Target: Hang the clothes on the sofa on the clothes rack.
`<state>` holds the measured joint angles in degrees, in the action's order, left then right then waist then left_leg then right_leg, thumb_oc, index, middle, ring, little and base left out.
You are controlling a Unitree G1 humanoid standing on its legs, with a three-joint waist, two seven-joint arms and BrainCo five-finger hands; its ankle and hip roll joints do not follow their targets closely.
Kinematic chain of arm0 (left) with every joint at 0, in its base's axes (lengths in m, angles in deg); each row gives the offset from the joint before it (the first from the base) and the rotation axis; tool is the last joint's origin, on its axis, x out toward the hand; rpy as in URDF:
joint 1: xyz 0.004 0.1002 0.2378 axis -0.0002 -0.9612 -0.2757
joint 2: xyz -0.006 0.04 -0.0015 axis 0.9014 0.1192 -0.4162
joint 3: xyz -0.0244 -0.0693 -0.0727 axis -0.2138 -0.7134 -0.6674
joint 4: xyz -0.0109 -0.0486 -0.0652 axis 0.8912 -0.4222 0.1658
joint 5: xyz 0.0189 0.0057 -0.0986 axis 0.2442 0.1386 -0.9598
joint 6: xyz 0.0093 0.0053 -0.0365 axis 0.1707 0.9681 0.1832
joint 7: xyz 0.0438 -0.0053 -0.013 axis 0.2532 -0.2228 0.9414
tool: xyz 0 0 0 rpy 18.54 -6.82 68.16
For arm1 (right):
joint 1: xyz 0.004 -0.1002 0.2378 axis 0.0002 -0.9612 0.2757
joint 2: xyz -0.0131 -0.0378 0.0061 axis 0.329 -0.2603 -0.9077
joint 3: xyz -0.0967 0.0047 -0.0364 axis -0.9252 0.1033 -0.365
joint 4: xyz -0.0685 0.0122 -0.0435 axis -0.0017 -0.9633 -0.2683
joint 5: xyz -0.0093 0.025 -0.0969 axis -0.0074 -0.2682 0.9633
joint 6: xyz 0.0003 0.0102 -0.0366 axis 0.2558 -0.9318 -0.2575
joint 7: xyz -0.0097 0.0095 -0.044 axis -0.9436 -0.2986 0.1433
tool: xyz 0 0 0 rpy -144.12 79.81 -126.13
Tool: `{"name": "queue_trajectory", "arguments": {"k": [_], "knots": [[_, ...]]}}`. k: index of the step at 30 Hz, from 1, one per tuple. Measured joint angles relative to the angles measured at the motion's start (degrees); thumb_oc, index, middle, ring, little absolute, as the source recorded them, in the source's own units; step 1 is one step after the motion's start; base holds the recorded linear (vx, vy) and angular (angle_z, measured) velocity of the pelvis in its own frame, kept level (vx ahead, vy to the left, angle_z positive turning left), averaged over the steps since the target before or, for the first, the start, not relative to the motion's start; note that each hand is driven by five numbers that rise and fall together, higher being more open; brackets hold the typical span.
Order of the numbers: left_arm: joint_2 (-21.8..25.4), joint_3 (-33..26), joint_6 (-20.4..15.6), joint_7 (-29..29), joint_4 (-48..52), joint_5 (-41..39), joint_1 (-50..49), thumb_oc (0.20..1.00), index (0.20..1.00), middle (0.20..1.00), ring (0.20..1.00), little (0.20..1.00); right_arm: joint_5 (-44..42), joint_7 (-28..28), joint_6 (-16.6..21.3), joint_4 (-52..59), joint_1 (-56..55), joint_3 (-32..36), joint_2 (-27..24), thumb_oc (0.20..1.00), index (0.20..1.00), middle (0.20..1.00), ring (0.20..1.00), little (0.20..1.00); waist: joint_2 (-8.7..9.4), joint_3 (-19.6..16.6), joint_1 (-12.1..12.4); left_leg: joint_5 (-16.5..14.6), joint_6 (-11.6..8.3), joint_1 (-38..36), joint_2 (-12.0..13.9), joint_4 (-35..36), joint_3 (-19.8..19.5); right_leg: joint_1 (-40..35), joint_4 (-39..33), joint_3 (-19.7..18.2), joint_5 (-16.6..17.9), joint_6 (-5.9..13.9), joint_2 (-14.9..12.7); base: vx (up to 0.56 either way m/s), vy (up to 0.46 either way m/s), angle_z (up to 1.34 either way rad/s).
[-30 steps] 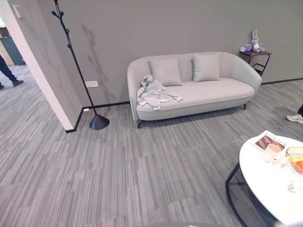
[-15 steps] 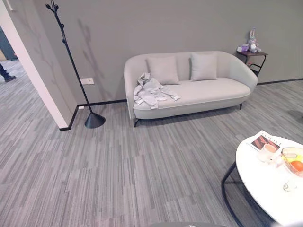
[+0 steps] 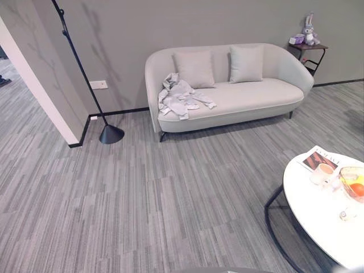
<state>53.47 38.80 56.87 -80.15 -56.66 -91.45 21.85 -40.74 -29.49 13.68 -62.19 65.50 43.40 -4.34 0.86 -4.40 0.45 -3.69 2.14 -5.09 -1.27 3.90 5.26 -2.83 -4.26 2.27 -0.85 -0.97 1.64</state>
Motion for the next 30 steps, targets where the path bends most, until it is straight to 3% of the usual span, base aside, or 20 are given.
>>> {"name": "queue_trajectory", "arguments": {"k": [5, 7, 8, 9, 10, 11, 14, 15, 17, 18, 19, 20, 22, 23, 24, 25, 26, 27, 29, 30], "knots": [[-0.27, -0.01, 0.01, -0.13, -0.11, 0.01, -0.15, 1.0, 1.0, 1.0, 1.0, 1.0, 0.01, 0.03, 0.19, -0.03, -0.03, -0.04, -0.27, 1.0, 1.0, 1.0, 1.0, 1.0, -0.43, 0.01, 0.02, 0.16, -0.52, 0.14, 0.21, -0.46, -0.07, 0.01, 0.16, 0.06, -0.22, -0.15, 0.35, 0.02, -0.105, 0.04], [1.42, -0.47, -0.22, -0.69, -0.43, -0.02, 2.61, 1.0, 1.0, 1.0, 1.0, 1.0, 0.03, -0.09, -0.21, -0.98, 2.17, -1.57, -0.58, 1.0, 1.0, 1.0, 1.0, 1.0, 3.34, 2.7, 0.66, -2.05, -5.21, 14.91, -0.14, -27.12, 0.49, 4.47, 8.09, 0.1, -4.11, -3.66, -1.03, 0.03, -0.302, 0.41], [1.9, -1.64, -0.14, -0.79, -0.76, -0.07, 4.0, 1.0, 1.0, 1.0, 1.0, 1.0, -0.02, 0.04, -0.2, -0.88, 2.44, -1.57, -1.6, 1.0, 1.0, 1.0, 1.0, 1.0, 4.3, 4.52, 1.19, 1.8, -8.49, 23.74, 1.34, -41.67, 1.2, 5.66, 10.71, 0.86, -4.89, -4.6, -1.18, 0.3, -0.171, 0.49], [2.34, -2.56, -0.11, -1.2, -0.73, -0.41, 6.47, 1.0, 1.0, 1.0, 1.0, 1.0, -0.11, 0.95, -0.35, -5.2, 6.37, -0.87, -3.42, 1.0, 1.0, 1.0, 1.0, 1.0, 3.28, 11.06, 3.3, 15.05, -4.33, 39.98, 5.23, -68.04, 1.98, 3.73, 12.7, 1.77, -6.64, -6.2, -0.76, 0.4, 0.009, 0.33], [2.6, -2.51, 0.17, -1.49, -1.23, -0.35, 4.87, 1.0, 1.0, 1.0, 1.0, 1.0, -0.07, 1.23, -0.71, -5.41, 7.35, -1.03, -2.84, 1.0, 1.0, 1.0, 1.0, 1.0, 6.1, 12.68, 4.25, 12.6, -4.52, 45.28, 4.93, -59.39, 3.48, 2.29, 11.63, -1.6, -7.57, -5.46, -1.51, 0.68, 0.06, -0.32], [-0.65, -2.87, 1.56, -1.82, -4.7, -0.48, 1.17, 1.0, 1.0, 1.0, 1.0, 1.0, -0.06, 1.17, -0.24, -3.07, 6.18, -1.74, -3.06, 1.0, 1.0, 1.0, 1.0, 1.0, 0.93, 12.27, 4.82, 11.52, -6.57, 43.63, 5.0, -30.56, 3.03, -5.05, 5.2, -0.66, -5.75, -7.19, 0.0, 1.05, 0.185, -0.51], [-0.63, -0.01, 1.12, -2.9, -8.56, 0.07, 0.22, 1.0, 1.0, 1.0, 1.0, 1.0, 1.29, 1.37, -0.3, -2.82, 2.85, -9.61, -2.8, 1.0, 1.0, 1.0, 1.0, 1.0, -3.23, 9.68, 7.86, 10.06, -12.11, 38.89, 0.27, 0.64, -0.99, -6.06, 4.92, -0.28, -8.97, -4.98, 0.78, 1.15, 0.296, -0.55], [1.26, -2.45, 1.91, -2.16, -9.24, 1.1, -1.33, 1.0, 1.0, 1.0, 1.0, 1.0, 3.02, 1.9, -0.52, -7.36, 6.17, -6.29, -2.54, 1.0, 1.0, 1.0, 1.0, 1.0, -0.34, 13.55, 16.43, 4.95, -8.37, 34.59, 2.36, -4.87, -1.46, -7.82, 12.5, -8.06, -14.64, -3.32, -2.67, 0.95, 0.273, -1.92], [1.77, -5.06, 2.97, -1.63, -9.68, 1.34, -7.91, 1.0, 1.0, 1.0, 1.0, 1.0, 3.39, 1.09, 1.08, -5.99, 3.84, -3.64, -0.6, 1.0, 1.0, 1.0, 1.0, 1.0, 4.58, 7.1, 16.28, 3.95, -6.49, 32.74, -1.0, -25.92, -0.76, -14.36, 8.06, -9.66, -16.97, -4.6, -8.77, 0.99, 0.269, -1.51], [-1.48, -5.98, 3.04, -1.47, -8.81, 1.74, -7.93, 1.0, 1.0, 1.0, 1.0, 1.0, 3.4, 0.7, 1.91, -5.89, 2.19, -5.52, -0.86, 1.0, 1.0, 1.0, 1.0, 1.0, 1.27, 3.24, 15.53, -0.79, -2.44, 28.7, 0.38, -38.58, -1.78, -13.23, 16.1, -8.98, -17.07, -3.94, -7.12, 0.96, 0.334, -0.52], [-3.35, -6.64, 2.29, -1.58, -7.91, 1.73, -7.58, 1.0, 1.0, 1.0, 1.0, 1.0, 3.39, 0.37, 2.55, -4.72, 0.46, -7.2, -2.15, 1.0, 1.0, 1.0, 1.0, 1.0, -0.79, -0.85, 14.56, -8.82, 2.14, 23.98, 0.99, -36.05, -2.68, -9.59, 24.17, -6.94, -18.08, -3.02, -6.07, 0.71, 0.275, -0.51], [-3.46, -4.88, 1.83, -1.41, -5.54, 2.96, -4.84, 1.0, 1.0, 1.0, 1.0, 1.0, 3.62, 0.64, 1.73, -3.79, -0.14, -8.27, -1.23, 1.0, 1.0, 1.0, 1.0, 1.0, 2.83, -2.61, 13.69, -11.64, 2.18, 22.48, -1.07, -35.01, 1.63, -4.74, 34.49, -6.55, -17.68, -1.29, -9.86, 0.91, 0.43, -0.79], [-1.63, -3.28, 1.75, -1.19, -5.09, 3.56, -5.62, 1.0, 1.0, 1.0, 1.0, 1.0, 4.21, 0.65, 1.34, -0.42, -0.01, -10.2, -1.03, 1.0, 1.0, 1.0, 1.0, 1.0, 1.53, -3.26, 11.53, -13.63, 3.82, 16.62, -2.71, -32.66, 1.43, 4.23, 54.73, -4.01, -12.58, 0.4, -11.08, 0.72, 0.332, -0.49], [-0.86, -1.49, 1.27, -0.64, -2.95, 3.16, -6.44, 1.0, 1.0, 1.0, 1.0, 1.0, 4.37, 0.71, 1.81, 2.68, -0.5, -10.29, -3.03, 1.0, 1.0, 1.0, 1.0, 1.0, -2.91, -3.27, 9.58, -10.73, -5.7, 6.95, -2.73, -20.34, 1.47, 9.46, 61.19, 1.83, -9.72, -4.73, -9.37, 0.66, 0.24, 0.17], [-0.45, -1.59, -0.15, -0.62, -3.06, 3.12, -4.64, 1.0, 1.0, 1.0, 1.0, 1.0, 4.48, 1.22, 1.78, 4.32, 0.7, -12.52, -4.68, 1.0, 1.0, 1.0, 1.0, 1.0, -2.95, -2.31, 9.65, -2.3, -16.33, 5.35, -4.85, -22.04, -1.35, 12.86, 59.84, 0.66, -8.82, -5.4, -7.55, 0.81, 0.227, 0.37], [1.12, -0.14, 0.18, -0.34, -4.15, 2.26, -0.95, 1.0, 1.0, 1.0, 1.0, 1.0, 4.52, 1.19, 2.65, 6.44, 3.62, -12.73, -3.63, 1.0, 1.0, 1.0, 1.0, 1.0, -1.25, 0.06, 6.24, -9.06, -10.28, 13.17, -4.11, -38.87, -4.2, 20.41, 60.49, -1.11, -9.7, -4.54, -9.76, 0.48, 0.014, 0.39], [0.75, 0.68, 0.14, 0.43, -3.0, 2.11, 0.46, 1.0, 1.0, 1.0, 1.0, 1.0, 4.43, 1.14, 3.65, 10.48, 5.53, -11.14, -3.38, 1.0, 1.0, 1.0, 1.0, 1.0, -8.31, 0.62, 3.28, -12.85, -12.76, 10.54, 8.67, -25.24, -12.87, 25.51, 53.55, 0.23, -10.15, 0.25, -3.56, 0.67, -0.101, 0.19], [1.14, -0.31, -0.63, 0.82, -2.51, 2.1, 0.95, 1.0, 1.0, 1.0, 1.0, 1.0, 4.5, 1.4, 3.57, 11.76, 5.64, -10.65, -2.31, 1.0, 1.0, 1.0, 1.0, 1.0, -7.22, 1.33, 3.13, -11.12, -5.76, 4.22, 5.12, -17.41, -13.87, 27.64, 42.31, -0.56, -9.34, 0.77, -3.54, 0.86, -0.167, 0.28], [1.18, -3.57, -1.03, 0.6, -4.24, 2.15, 6.35, 1.0, 1.0, 1.0, 1.0, 1.0, 4.23, 1.4, 3.25, 12.9, 3.12, -7.41, -2.68, 1.0, 1.0, 1.0, 1.0, 1.0, -7.05, 2.8, -0.17, -10.67, -5.66, -5.11, 3.94, -7.66, -18.49, 26.18, 0.41, -1.48, -5.29, 3.06, -1.41, 0.77, -0.161, 0.97], [0.88, -3.48, -1.29, 0.53, -4.28, 2.18, 7.97, 1.0, 1.0, 1.0, 1.0, 1.0, 4.4, 1.41, 2.13, 11.12, 2.9, -7.31, -3.18, 1.0, 1.0, 1.0, 1.0, 1.0, -6.18, 4.79, -1.42, -10.48, -4.75, -9.57, 4.08, -5.02, -20.68, 27.67, -1.47, -1.68, -3.23, 2.33, -2.98, 0.5, -0.086, 1.61]]}}
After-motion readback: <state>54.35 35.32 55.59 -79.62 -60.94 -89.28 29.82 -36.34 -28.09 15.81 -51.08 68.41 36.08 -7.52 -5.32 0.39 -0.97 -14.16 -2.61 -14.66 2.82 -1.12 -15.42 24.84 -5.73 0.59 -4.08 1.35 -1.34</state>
